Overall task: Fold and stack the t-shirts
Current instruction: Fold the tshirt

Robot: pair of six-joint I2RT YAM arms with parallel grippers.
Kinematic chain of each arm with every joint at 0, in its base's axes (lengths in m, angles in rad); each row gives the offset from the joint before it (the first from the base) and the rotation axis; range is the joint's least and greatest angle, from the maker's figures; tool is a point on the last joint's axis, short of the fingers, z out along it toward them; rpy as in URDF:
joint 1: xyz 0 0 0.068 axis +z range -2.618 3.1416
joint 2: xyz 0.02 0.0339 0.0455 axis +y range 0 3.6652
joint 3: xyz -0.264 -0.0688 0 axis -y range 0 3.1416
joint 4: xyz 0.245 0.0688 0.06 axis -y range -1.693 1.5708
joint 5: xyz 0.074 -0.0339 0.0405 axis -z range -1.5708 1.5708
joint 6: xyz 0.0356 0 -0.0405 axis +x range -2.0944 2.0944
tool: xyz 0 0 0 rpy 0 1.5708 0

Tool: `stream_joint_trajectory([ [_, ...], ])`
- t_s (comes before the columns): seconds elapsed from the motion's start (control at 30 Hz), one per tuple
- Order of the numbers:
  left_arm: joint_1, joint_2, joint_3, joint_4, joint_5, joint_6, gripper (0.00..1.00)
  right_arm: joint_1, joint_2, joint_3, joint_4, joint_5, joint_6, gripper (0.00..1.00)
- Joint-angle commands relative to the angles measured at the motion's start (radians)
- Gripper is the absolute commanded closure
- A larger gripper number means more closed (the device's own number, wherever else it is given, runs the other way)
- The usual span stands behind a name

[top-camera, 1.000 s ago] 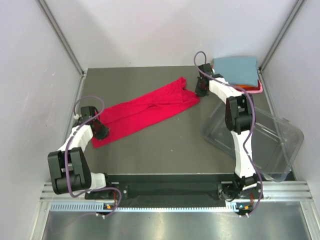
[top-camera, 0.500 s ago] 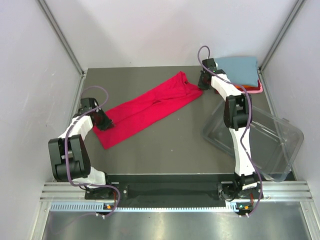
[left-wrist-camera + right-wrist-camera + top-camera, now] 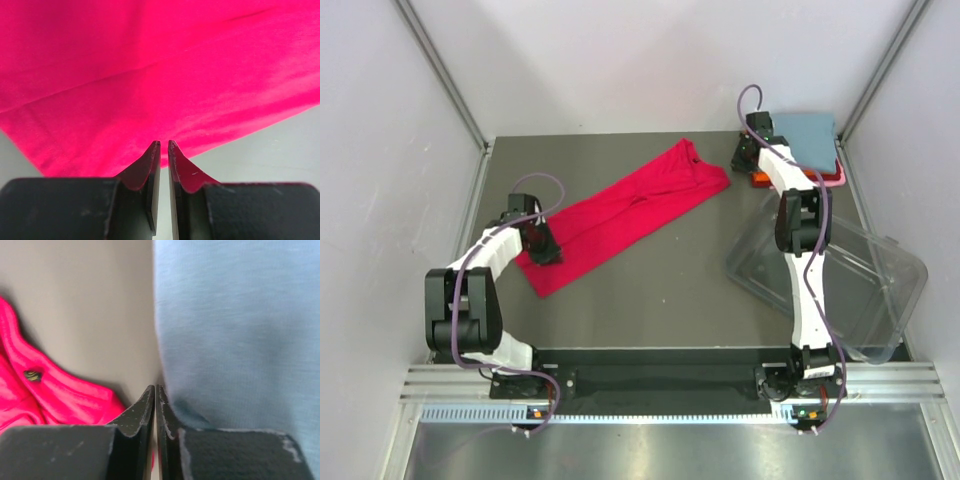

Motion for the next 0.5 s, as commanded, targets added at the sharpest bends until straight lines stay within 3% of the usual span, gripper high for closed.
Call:
stream_joint_trajectory([
  [0.0,0.000,-0.007,0.008,-0.042,-0.101,0.009,0.83,0.005,-0.046,0.006,0.057,-0.042,-0.001,0.95],
  [0.2,0.026,-0.040,0.178,-0.081,-0.202,0.033,0.80,0.025,-0.225,-0.106,0.091,-0.048,0.038,0.80],
  [0.37,0.176,0.020,0.353,-0.084,-0.095,0.038,0.75,0.078,-0.429,-0.273,0.108,-0.020,0.123,0.64],
  [0.47,0.242,0.034,0.380,-0.017,-0.014,-0.017,0.73,0.196,-0.554,-0.482,0.140,0.027,0.235,0.54],
])
